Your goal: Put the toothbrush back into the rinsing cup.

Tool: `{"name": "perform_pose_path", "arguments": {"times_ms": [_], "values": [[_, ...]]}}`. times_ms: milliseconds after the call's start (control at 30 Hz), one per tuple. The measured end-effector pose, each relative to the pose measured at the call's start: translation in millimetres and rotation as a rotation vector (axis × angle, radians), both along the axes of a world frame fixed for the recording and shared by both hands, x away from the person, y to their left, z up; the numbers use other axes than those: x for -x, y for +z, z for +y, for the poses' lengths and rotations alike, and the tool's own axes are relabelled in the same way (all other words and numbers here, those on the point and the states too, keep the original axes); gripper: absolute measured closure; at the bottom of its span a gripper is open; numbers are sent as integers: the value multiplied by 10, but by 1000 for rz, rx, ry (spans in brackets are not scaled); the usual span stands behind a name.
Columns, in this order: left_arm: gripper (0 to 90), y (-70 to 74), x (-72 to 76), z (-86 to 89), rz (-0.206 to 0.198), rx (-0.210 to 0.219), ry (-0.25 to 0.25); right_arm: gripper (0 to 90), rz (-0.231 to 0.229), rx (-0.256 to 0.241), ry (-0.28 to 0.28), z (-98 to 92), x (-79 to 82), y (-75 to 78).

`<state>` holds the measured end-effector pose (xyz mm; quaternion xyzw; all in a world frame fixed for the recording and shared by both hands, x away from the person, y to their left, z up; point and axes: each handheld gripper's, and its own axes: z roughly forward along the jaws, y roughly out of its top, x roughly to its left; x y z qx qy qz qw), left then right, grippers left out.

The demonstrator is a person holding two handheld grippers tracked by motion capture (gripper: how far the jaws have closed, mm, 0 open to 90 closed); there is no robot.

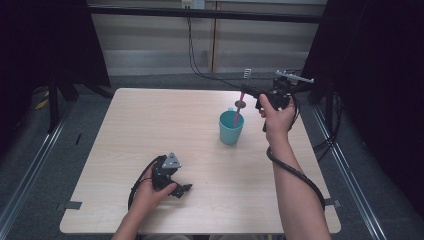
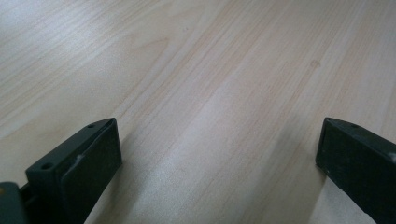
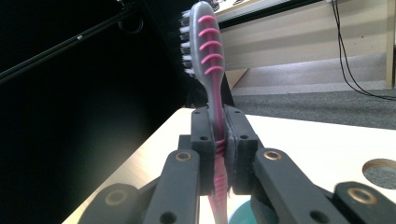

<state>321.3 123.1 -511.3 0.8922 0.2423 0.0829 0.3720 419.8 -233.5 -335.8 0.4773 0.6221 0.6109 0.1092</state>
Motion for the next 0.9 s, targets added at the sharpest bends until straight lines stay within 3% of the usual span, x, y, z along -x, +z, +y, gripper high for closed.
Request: {"name": "perform_pose_path", "arguments": {"times_ms": [900], "values": [[0, 0, 1, -1, -3, -1, 1, 834, 19, 16, -27, 31, -220, -131]]}}
